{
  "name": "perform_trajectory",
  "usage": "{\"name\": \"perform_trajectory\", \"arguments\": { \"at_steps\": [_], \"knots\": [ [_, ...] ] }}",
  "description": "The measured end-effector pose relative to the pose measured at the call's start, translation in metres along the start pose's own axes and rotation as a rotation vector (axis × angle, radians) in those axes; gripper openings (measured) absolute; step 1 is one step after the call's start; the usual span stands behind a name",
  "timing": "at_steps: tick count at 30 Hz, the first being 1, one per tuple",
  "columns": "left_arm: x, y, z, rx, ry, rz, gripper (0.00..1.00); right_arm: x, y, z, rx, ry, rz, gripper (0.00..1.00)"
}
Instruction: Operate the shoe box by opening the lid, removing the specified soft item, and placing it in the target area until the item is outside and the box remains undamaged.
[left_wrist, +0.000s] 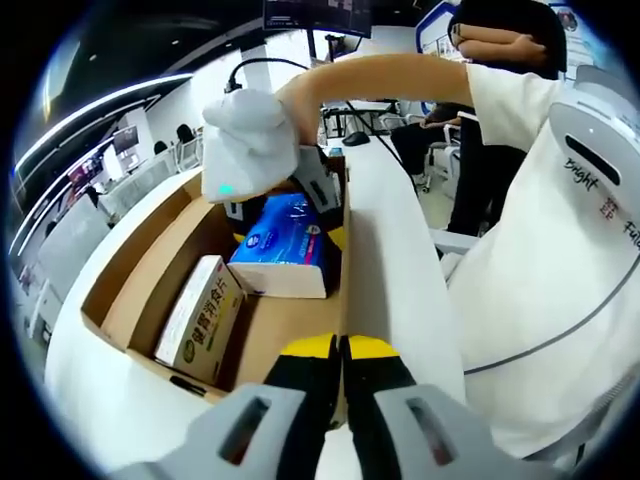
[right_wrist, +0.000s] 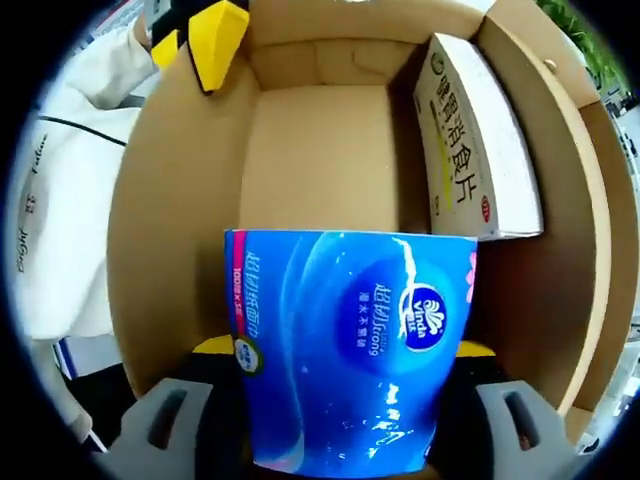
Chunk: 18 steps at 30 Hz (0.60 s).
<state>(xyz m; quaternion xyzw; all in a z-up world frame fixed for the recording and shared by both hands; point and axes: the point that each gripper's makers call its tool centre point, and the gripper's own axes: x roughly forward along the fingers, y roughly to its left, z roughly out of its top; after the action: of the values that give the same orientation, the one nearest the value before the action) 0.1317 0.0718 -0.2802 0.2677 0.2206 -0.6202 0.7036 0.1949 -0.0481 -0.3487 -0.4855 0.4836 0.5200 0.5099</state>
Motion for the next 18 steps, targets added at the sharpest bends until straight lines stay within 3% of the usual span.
{"name": "perform_trajectory", "arguments": {
  "at_steps": [9, 11, 14, 18],
  "knots": [
    [0.0, 0.0, 0.0, -0.006, -0.002, -0.011, 0.02, -0.001, 0.0, 0.0, 0.003, -0.024, 0.003, 0.79],
    [0.0, -0.001, 0.0, 0.0, 0.0, -0.016, 0.01, -0.004, 0.001, 0.001, 0.006, -0.017, -0.001, 0.69],
    [0.001, -0.001, 0.0, -0.004, 0.011, -0.028, 0.01, -0.007, 0.005, 0.003, 0.044, 0.01, 0.016, 0.63],
    [0.0, -0.001, 0.0, -0.01, 0.006, -0.039, 0.01, -0.007, 0.009, 0.007, -0.017, -0.01, 0.033, 0.64]
  ]
}}
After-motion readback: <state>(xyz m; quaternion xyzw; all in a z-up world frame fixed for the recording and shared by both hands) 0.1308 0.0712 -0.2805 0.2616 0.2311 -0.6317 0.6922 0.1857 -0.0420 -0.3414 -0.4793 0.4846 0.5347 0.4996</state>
